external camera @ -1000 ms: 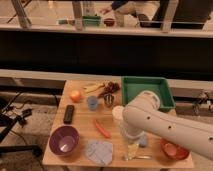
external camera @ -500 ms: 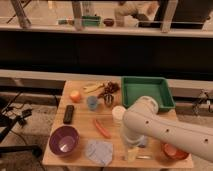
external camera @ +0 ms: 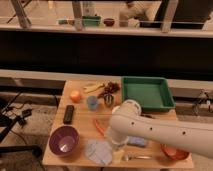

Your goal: Wipe tray with towel

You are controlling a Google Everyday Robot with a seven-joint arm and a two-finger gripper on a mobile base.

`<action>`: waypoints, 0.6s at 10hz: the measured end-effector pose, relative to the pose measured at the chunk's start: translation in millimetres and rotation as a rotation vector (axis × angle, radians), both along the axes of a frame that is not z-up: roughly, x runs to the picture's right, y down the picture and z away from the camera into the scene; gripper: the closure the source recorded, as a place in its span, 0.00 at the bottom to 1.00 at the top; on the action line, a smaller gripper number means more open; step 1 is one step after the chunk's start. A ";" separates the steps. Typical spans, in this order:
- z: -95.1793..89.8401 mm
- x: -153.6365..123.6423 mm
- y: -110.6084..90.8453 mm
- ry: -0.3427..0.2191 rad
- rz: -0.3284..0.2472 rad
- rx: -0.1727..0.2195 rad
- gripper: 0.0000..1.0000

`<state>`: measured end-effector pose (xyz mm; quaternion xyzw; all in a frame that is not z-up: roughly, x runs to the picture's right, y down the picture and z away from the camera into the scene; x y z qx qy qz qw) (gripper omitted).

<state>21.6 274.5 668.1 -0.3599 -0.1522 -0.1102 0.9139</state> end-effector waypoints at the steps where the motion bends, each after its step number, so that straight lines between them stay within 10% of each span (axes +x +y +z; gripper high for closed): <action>1: 3.1 -2.3 3.7 -0.013 0.008 0.003 0.20; 6: 15.7 -14.5 29.3 -0.017 0.020 0.008 0.20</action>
